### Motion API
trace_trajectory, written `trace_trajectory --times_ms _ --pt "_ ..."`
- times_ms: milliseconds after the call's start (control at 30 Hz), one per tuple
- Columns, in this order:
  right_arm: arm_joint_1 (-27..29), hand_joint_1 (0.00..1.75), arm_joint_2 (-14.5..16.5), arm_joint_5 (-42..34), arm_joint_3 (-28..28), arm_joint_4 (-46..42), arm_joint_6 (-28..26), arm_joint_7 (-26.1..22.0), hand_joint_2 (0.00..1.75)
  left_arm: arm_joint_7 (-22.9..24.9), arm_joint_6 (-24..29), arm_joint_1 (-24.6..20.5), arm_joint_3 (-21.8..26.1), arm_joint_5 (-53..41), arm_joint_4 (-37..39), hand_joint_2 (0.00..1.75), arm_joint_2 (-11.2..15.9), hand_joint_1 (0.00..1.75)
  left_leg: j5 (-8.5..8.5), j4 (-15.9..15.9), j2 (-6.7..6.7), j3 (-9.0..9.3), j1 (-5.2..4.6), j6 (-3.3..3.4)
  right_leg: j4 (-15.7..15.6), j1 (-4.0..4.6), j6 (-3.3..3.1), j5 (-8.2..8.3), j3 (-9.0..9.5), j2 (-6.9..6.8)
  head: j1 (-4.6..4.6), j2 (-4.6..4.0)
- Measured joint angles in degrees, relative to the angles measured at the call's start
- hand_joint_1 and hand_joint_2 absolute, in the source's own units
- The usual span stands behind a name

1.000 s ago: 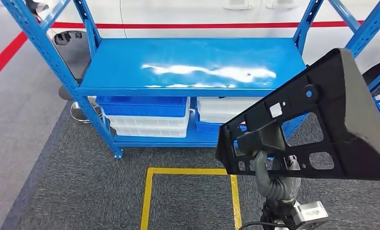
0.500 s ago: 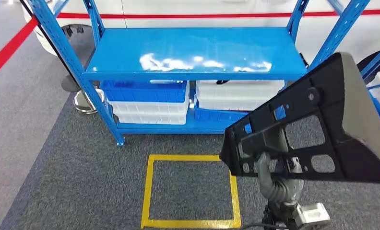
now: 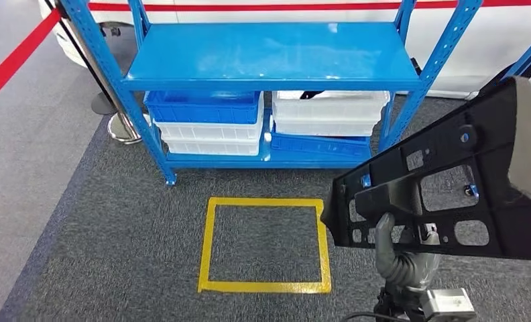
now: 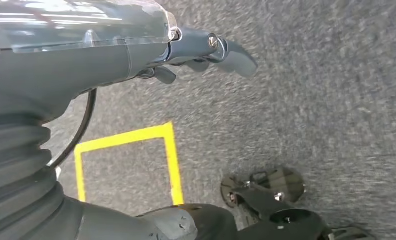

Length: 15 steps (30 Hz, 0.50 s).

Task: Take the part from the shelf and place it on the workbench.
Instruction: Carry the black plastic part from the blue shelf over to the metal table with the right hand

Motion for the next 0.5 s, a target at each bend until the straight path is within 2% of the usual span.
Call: trace_trajectory --times_ms 33,67,100,133,167,200,233,267,300,333,367,400,433,467,500 --pt "0.11 1.75 0.08 0.01 -0.08 -0.04 -0.01 -0.04 1.75 0.00 -0.05 0.01 0.00 -0.02 0.00 1.75 -0.02 0.00 0.60 -0.04 0.03 -0.43 -0.03 0.22 -0.35 -0.05 0.41 0.68 -0.01 -0.03 -0.10 0.00" --pt "0.23 1.75 0.13 0.03 -0.21 -0.06 -0.03 -0.09 1.75 0.00 -0.13 0.01 0.00 -0.04 0.01 1.75 -0.08 0.00 1.35 -0.29 0.15 -0.89 0.02 0.56 -0.39 -0.14 0.77 0.69 -0.23 0.06 -0.27 0.00" --pt "0.37 1.75 0.18 0.04 -0.36 -0.08 -0.05 -0.12 1.75 0.00 -0.21 -0.01 0.00 -0.05 0.01 1.75 -0.11 0.00 2.09 -0.48 0.28 -1.41 0.14 0.91 0.04 -0.17 1.06 -0.16 -0.60 0.20 -0.29 0.00" --pt "0.51 1.75 0.21 0.05 -0.55 -0.08 -0.07 -0.15 1.75 0.00 -0.29 0.01 0.01 -0.06 0.02 1.75 -0.13 0.00 2.93 -0.67 0.44 -2.14 0.27 1.28 1.82 -0.21 1.32 -2.51 -1.32 0.34 -0.11 0.00" --pt "0.63 1.75 0.24 0.06 -0.74 -0.08 -0.08 -0.18 1.75 0.00 -0.38 0.03 0.01 -0.06 0.02 1.75 -0.14 0.00 3.65 -0.69 0.59 -2.96 0.32 1.54 4.82 -0.34 1.51 -5.75 -2.24 0.46 -0.06 0.00" --pt "0.74 1.75 0.26 0.06 -0.90 -0.08 -0.08 -0.18 1.75 0.00 -0.44 0.06 0.02 -0.06 0.02 1.75 -0.13 0.00 4.36 -0.61 0.64 -3.88 0.31 1.72 8.72 -0.39 1.71 -8.80 -3.22 0.49 0.05 0.00" --pt "0.84 1.75 0.28 0.06 -1.03 -0.07 -0.08 -0.18 1.75 0.00 -0.51 0.08 0.02 -0.07 0.02 1.75 -0.11 0.00 5.07 -0.49 0.68 -4.85 0.27 1.76 12.66 -0.44 1.89 -11.05 -4.01 0.51 0.12 0.00" --pt "0.93 1.75 0.30 0.06 -1.14 -0.07 -0.08 -0.18 1.75 0.00 -0.57 0.07 0.01 -0.08 0.02 1.75 -0.12 0.00 5.72 -0.29 0.70 -5.83 0.24 1.69 15.37 -0.46 2.02 -11.44 -4.14 0.52 0.14 0.00" --pt "0.99 1.75 0.30 0.06 -1.22 -0.07 -0.09 -0.18 1.75 0.00 -0.63 0.08 0.01 -0.08 0.02 1.75 -0.13 0.00 6.32 0.00 0.71 -6.89 0.24 1.57 16.36 -0.48 2.11 -10.53 -3.37 0.52 0.16 0.00" --pt "1.03 1.75 0.30 0.06 -1.29 -0.07 -0.09 -0.18 1.75 0.00 -0.68 0.10 0.00 -0.09 0.02 1.75 -0.14 0.00 6.81 0.38 0.71 -7.96 0.29 1.39 15.10 -0.52 2.13 -8.96 -1.51 0.52 0.19 -0.01" --pt "1.05 1.75 0.32 0.06 -1.34 -0.08 -0.11 -0.18 1.75 0.01 -0.72 0.12 0.00 -0.10 0.02 1.75 -0.15 0.00 7.23 0.89 0.70 -8.96 0.32 1.17 12.14 -0.58 2.14 -7.55 1.29 0.52 0.19 -0.01" --pt "1.04 1.75 0.34 0.05 -1.38 -0.08 -0.14 -0.18 1.75 0.04 -0.74 0.15 0.00 -0.13 0.02 1.75 -0.16 0.00 7.54 1.45 0.68 -9.85 0.28 0.92 8.01 -0.57 2.07 -7.31 4.47 0.55 0.22 -0.02" --pt "1.05 1.75 0.41 0.04 -1.41 -0.11 -0.16 -0.19 1.75 0.10 -0.79 0.17 0.00 -0.21 0.02 1.75 -0.16 0.00 7.84 1.92 0.65 -10.49 0.22 0.64 4.19 -0.48 1.78 -7.82 7.12 0.62 0.21 -0.01" --pt "1.10 1.75 0.50 0.03 -1.47 -0.15 -0.19 -0.22 1.75 0.17 -0.85 0.18 0.00 -0.29 0.02 1.75 -0.16 0.00 8.15 2.26 0.62 -10.90 0.14 0.36 1.52 -0.37 1.43 -8.60 8.76 0.70 0.23 -0.01" --pt "1.14 1.75 0.60 -0.01 -1.54 -0.20 -0.21 -0.26 1.75 0.27 -0.91 0.20 0.00 -0.36 0.02 1.75 -0.15 0.00 8.52 2.41 0.60 -11.21 0.09 0.07 0.17 -0.19 1.01 -9.29 9.37 0.77 0.23 0.00"
